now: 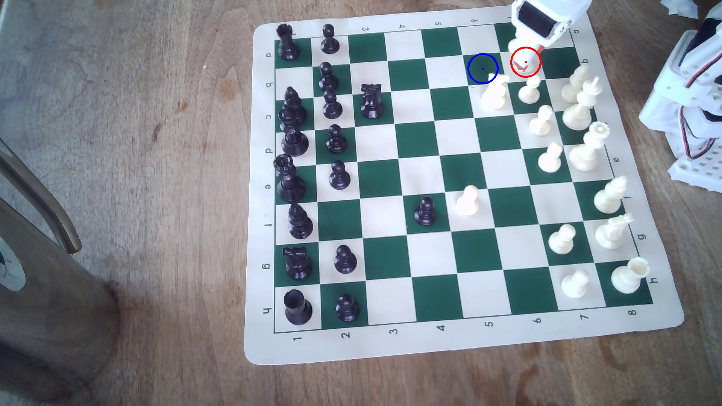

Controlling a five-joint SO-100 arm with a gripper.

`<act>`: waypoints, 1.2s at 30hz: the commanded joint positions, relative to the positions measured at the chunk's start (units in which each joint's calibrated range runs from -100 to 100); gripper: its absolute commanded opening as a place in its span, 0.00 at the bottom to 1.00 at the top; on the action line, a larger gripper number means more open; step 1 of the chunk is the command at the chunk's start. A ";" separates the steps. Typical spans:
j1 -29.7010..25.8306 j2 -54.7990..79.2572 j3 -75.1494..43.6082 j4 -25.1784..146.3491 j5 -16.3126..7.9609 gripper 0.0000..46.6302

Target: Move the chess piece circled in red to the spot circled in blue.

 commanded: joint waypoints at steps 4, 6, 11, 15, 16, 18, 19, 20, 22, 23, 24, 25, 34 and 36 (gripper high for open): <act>0.19 -0.49 -0.06 -2.36 0.29 0.21; 0.27 -0.49 -0.06 -2.44 0.29 0.16; -0.12 -0.74 0.03 -1.78 1.03 0.00; -0.20 -1.59 -1.06 -0.23 1.07 0.00; -0.20 -2.70 -1.69 1.00 1.07 0.00; -0.43 -5.67 -3.14 4.61 1.07 0.00; -0.74 -7.36 -4.05 6.65 0.98 0.00; -0.90 -8.89 -5.41 8.86 0.93 0.00; -0.82 -11.10 -9.04 12.14 0.98 0.00; -0.74 -11.78 -10.94 13.45 0.98 0.00; -0.82 -12.46 -13.03 15.25 0.93 0.00; -1.06 -12.88 -15.29 16.89 0.83 0.00; -5.52 -2.02 -26.63 12.96 0.20 0.00; -5.59 2.74 -26.26 10.91 -0.05 0.00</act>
